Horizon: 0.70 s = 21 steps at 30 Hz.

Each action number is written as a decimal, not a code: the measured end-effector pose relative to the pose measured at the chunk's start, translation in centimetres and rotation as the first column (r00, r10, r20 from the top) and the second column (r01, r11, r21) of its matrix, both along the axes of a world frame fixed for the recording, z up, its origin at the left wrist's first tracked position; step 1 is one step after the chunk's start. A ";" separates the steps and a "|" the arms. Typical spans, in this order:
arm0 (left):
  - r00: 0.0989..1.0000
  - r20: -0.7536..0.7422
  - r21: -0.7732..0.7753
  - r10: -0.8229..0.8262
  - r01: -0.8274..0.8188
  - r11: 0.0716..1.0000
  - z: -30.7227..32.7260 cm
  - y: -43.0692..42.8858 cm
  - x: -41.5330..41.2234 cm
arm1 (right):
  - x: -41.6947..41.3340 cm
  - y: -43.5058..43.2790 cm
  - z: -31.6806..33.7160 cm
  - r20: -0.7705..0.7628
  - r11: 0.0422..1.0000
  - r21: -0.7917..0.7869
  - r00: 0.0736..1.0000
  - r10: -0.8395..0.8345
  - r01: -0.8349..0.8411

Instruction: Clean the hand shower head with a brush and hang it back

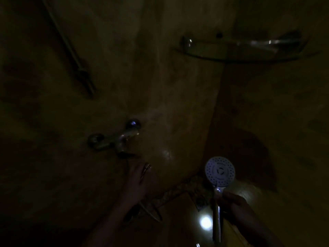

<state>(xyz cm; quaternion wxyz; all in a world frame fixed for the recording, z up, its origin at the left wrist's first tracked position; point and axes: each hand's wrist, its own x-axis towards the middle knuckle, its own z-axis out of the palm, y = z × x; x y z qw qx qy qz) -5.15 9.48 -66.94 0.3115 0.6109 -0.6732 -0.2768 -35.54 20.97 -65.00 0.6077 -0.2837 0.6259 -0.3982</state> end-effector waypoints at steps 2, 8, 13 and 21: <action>0.996 -0.076 0.049 0.049 -0.046 0.998 3.0 -0.3 0.7 | 0.6 0.3 2.9 -0.002 0.999 -0.039 1.000 0.002 -0.002; 0.987 -0.154 0.172 0.040 -0.013 0.985 4.0 -1.6 1.1 | 3.0 0.6 6.8 -0.028 0.996 -0.080 0.999 -0.033 0.030; 0.972 -0.214 0.210 0.094 -0.048 0.976 1.0 -3.9 2.0 | 3.9 1.6 7.2 -0.050 0.996 -0.055 0.997 -0.066 0.064; 0.957 -0.279 0.291 0.080 0.005 0.957 1.3 -4.3 2.5 | 2.8 2.8 6.4 -0.092 0.992 -0.014 0.988 -0.127 0.126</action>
